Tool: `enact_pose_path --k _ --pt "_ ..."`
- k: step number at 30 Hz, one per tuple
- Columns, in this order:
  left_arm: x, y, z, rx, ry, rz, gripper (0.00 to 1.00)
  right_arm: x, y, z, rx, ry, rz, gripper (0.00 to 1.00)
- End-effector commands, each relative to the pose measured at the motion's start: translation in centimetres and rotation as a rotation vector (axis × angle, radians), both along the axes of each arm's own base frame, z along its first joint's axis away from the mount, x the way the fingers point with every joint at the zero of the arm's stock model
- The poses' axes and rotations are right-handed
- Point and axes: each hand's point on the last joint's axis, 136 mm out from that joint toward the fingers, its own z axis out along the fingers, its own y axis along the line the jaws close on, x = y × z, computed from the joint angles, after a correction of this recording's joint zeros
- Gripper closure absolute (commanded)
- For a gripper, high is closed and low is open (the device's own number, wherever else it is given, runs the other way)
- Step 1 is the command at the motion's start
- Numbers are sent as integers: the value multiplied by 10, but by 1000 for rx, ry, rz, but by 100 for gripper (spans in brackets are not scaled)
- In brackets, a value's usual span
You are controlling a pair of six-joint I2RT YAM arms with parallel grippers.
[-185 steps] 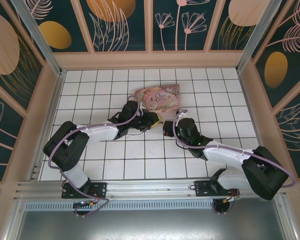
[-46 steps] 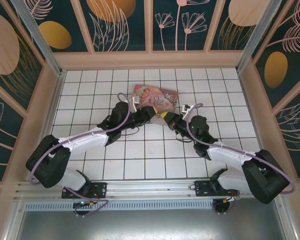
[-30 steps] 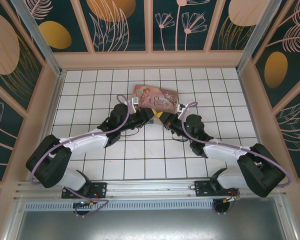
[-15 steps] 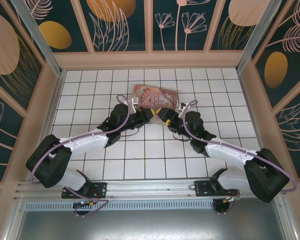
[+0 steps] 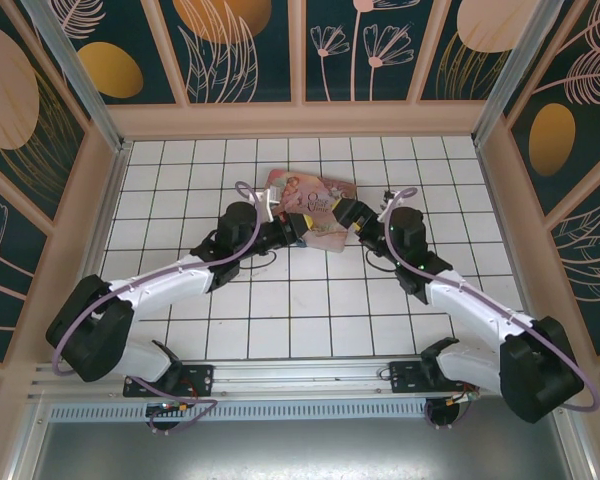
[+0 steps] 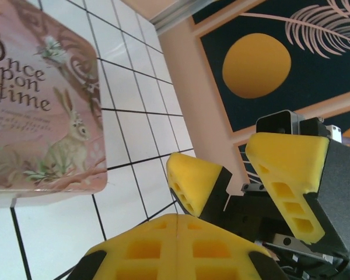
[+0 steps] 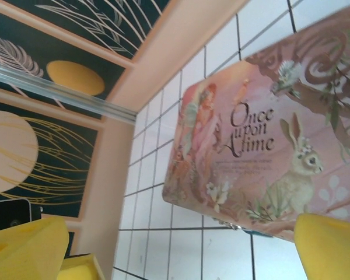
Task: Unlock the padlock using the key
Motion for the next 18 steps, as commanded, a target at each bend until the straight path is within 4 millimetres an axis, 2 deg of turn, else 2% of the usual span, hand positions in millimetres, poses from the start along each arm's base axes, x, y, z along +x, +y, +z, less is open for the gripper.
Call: enact_pose_path --k 1,5,10,13,16,18 --pt "-7 -5 26 -10 -93 -63 100 3 -3 20 39 -102 13 1" --pt "-11 -7 38 -16 -139 -95 100 -1 7 24 109 -155 80 1" --pt "-11 -11 50 -26 -156 -121 100 -23 19 35 242 -250 191 2" --pt "-11 -15 56 -44 -161 -143 100 -35 27 40 273 -287 238 12" --pt "-9 -18 55 -44 -156 -151 100 -42 31 45 286 -315 258 32" --pt "-7 -19 53 -46 -148 -156 100 -46 31 48 290 -336 261 36"
